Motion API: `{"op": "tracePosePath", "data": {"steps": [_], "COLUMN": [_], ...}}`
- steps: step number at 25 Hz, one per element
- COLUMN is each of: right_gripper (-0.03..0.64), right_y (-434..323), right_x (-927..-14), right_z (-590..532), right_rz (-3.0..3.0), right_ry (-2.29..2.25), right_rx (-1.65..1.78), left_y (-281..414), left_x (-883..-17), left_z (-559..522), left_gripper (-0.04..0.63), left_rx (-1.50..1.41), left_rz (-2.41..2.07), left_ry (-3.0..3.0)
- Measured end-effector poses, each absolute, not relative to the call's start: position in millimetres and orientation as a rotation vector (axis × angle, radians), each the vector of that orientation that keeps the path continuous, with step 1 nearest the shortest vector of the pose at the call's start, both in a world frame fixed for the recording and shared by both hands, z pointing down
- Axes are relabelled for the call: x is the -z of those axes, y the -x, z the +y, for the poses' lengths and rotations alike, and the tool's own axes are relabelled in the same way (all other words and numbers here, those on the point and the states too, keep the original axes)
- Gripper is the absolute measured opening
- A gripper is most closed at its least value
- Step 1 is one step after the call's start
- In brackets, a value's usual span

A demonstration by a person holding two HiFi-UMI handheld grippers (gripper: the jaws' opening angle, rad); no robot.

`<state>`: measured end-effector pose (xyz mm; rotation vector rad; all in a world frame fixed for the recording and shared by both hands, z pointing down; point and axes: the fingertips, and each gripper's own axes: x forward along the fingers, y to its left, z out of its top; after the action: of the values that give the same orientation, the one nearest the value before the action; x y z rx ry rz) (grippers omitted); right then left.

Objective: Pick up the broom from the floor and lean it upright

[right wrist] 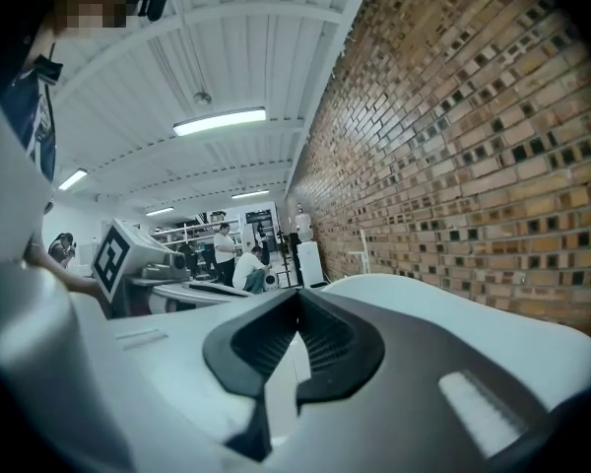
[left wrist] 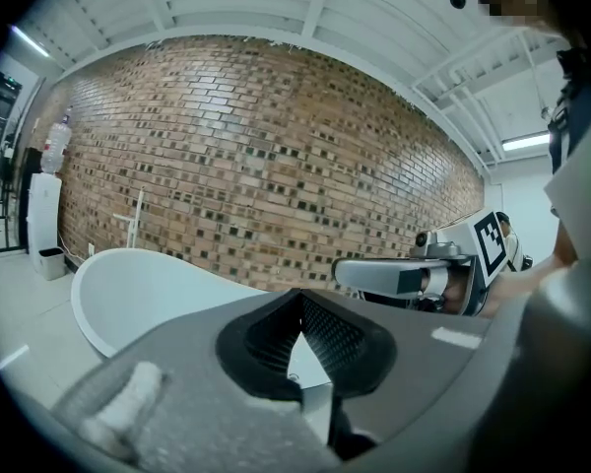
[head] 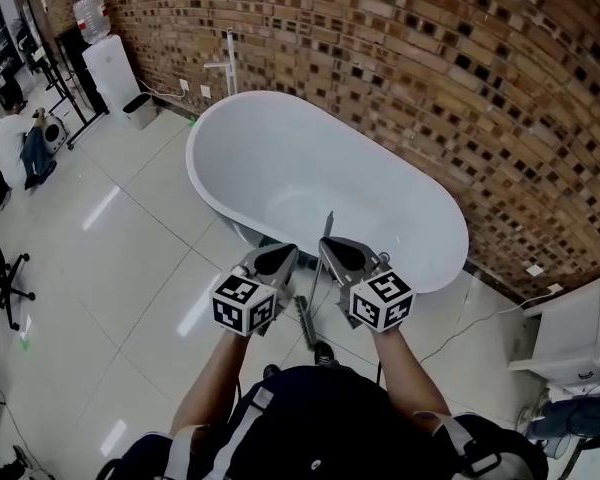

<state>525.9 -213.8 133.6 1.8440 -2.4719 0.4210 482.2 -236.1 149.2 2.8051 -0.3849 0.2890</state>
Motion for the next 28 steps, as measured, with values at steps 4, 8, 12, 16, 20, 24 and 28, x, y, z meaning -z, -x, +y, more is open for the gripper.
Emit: {"op": "tracePosePath", "data": {"steps": [4,8,12,16,20,24,28], "right_gripper": [0.002,0.002,0.002,0.002,0.002,0.002,0.002], "right_y": [-521.2,-515.4,-513.2,-511.5,-510.8,-511.2,-510.7], "right_x": [-113.4,-105.9,-102.1,-99.9,-99.6,-100.9,-100.7], "right_z": [-213.3,-214.7,-215.1,-216.9,-219.3,-220.8,-222.2], "right_rz": [-2.497,-2.509,-2.513,-2.514,-2.514,-2.507,-2.502], "right_ry": [-1.858,-1.839,-1.833,-1.836,-1.836,-1.845,-1.848], "right_rx": [-0.364,-0.354,-0.348,-0.344,-0.347,-0.348,-0.347], "left_y": [-480.1,-475.9,-471.8,-467.4,-466.1,-467.2,-466.4], "left_x": [-128.9,-115.5,-109.4,-109.8,-110.1,-111.4,-110.9], "left_z": [-235.2,-237.9,-239.8,-241.0,-242.8,-243.2,-243.7], "left_gripper": [0.002,0.002,0.002,0.002,0.002,0.002,0.002], "left_rx": [-0.237,-0.197,-0.175,-0.180,-0.178,-0.181,-0.184], "left_rz": [-0.360,-0.355,-0.363,-0.370,-0.364,-0.351,-0.347], "left_ry": [-2.835,-2.847,-2.848,-2.840,-2.837,-2.839,-2.840]}}
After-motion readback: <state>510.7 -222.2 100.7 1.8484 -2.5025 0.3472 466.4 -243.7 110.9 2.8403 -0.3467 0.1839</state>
